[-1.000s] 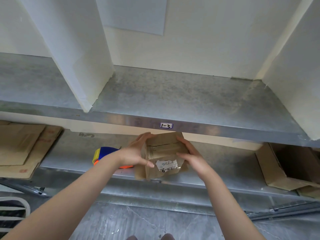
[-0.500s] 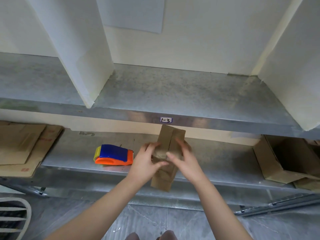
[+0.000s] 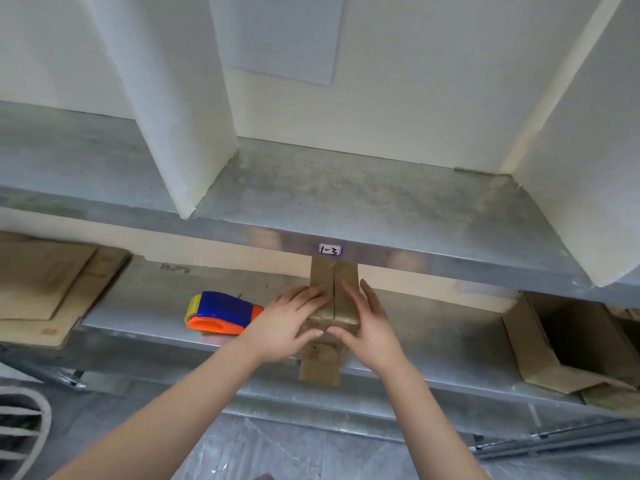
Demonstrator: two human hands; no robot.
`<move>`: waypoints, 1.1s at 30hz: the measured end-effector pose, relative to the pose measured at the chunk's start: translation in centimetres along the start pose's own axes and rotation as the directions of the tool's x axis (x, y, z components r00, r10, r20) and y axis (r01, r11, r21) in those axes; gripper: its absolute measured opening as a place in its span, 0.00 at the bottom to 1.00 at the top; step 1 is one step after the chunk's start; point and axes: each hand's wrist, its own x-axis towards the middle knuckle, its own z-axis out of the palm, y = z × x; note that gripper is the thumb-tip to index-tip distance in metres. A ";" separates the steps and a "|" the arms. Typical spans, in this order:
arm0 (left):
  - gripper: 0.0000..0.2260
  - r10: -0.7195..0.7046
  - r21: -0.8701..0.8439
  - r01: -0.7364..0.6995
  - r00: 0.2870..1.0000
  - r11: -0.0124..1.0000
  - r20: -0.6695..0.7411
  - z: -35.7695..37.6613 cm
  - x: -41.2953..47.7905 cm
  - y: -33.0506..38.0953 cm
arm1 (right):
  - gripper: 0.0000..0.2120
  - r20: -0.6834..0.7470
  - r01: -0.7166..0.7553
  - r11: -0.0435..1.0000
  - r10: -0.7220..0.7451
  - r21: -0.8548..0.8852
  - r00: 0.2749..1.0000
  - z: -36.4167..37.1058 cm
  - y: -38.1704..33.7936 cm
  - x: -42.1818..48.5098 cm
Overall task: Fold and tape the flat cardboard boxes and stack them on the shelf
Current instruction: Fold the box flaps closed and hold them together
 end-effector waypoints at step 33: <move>0.32 -0.046 0.276 -0.017 0.974 0.961 0.221 -0.5 -4.6 -19.8 | 0.27 0.135 -0.208 0.910 0.270 -0.358 0.953 19.5 -6.9 2.2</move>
